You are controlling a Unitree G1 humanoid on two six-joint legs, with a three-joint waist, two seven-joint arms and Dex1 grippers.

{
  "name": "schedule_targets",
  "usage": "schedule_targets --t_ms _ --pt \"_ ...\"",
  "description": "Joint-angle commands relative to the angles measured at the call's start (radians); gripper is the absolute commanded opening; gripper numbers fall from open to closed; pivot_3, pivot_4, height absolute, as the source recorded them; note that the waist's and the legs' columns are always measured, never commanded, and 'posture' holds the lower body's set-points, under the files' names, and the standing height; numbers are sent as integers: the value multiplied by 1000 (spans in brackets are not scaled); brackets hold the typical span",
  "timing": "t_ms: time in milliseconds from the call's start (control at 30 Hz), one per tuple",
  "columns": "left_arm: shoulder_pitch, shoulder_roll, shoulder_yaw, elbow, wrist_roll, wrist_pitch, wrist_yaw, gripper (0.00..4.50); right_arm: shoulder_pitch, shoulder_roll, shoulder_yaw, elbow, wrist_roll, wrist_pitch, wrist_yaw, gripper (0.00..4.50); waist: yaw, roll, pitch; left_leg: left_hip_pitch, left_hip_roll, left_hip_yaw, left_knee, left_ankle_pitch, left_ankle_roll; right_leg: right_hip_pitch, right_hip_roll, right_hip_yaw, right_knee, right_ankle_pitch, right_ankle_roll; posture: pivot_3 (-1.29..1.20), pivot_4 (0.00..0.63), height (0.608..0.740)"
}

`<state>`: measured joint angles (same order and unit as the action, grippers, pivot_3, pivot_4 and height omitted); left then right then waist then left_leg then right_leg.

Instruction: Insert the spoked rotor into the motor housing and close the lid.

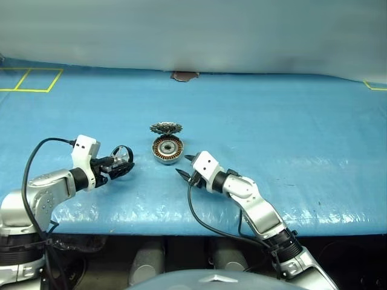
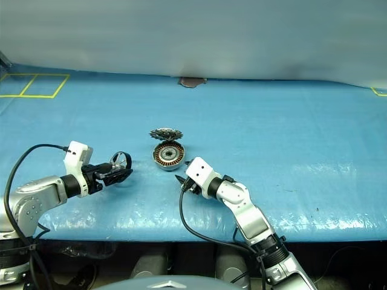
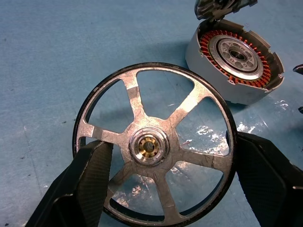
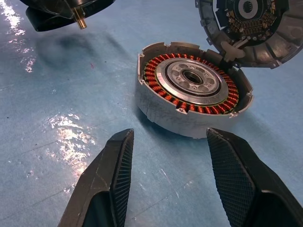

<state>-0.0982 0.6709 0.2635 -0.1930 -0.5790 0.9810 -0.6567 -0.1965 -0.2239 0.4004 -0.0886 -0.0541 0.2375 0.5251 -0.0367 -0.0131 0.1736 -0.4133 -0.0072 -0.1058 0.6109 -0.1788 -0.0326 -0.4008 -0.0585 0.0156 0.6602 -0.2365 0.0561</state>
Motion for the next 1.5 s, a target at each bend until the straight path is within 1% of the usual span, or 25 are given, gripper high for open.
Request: schedule_targets --t_ms 33,333,400,433,533,633,833,1000,1500 --pt "-24 7 -5 17 -11 -14 -21 3692 -13 7 -16 -18 2 -28 -7 2580 0 0 0 0 0 0 0 0 0 0 0 0 0 0 0 0 150 740" --pt "-67 33 -12 79 29 -47 -23 3692 -8 14 -23 -12 -7 -39 -27 2580 0 0 0 0 0 0 0 0 0 0 0 0 0 0 0 0 150 740" --pt "-88 34 -7 92 42 -65 -13 4406 -11 14 -23 -10 -7 -40 -27 2580 0 0 0 0 0 0 0 0 0 0 0 0 0 0 0 0 150 740" --pt "-94 40 -15 94 52 -71 -11 4484 -12 16 -23 -8 -8 -42 -27 2580 0 0 0 0 0 0 0 0 0 0 0 0 0 0 0 0 150 740" --pt "-98 50 -37 80 66 -54 -4 4484 -14 20 -20 -5 -10 -45 -27 2580 0 0 0 0 0 0 0 0 0 0 0 0 0 0 0 0 150 740" --pt "-102 45 -34 57 51 -23 10 4484 -14 22 -19 -5 -11 -45 -23 2580 -1 0 0 0 0 0 0 0 0 0 0 0 0 0 0 0 150 740" --pt "-120 27 -13 55 21 18 30 4484 -17 22 -18 4 -12 -46 -17 2580 0 0 0 0 0 0 0 0 0 0 0 0 0 0 0 0 150 740" --pt "-154 -15 34 65 -25 54 68 4484 -12 19 -19 0 -12 -43 -15 2580 0 0 0 0 0 0 0 0 0 0 0 0 0 0 1 0 150 740" --pt "-98 25 -12 6 -4 85 92 4484 -5 17 -15 -4 -12 -33 -7 2580 -1 0 0 0 0 0 0 0 0 1 0 0 0 1 1 0 150 740"
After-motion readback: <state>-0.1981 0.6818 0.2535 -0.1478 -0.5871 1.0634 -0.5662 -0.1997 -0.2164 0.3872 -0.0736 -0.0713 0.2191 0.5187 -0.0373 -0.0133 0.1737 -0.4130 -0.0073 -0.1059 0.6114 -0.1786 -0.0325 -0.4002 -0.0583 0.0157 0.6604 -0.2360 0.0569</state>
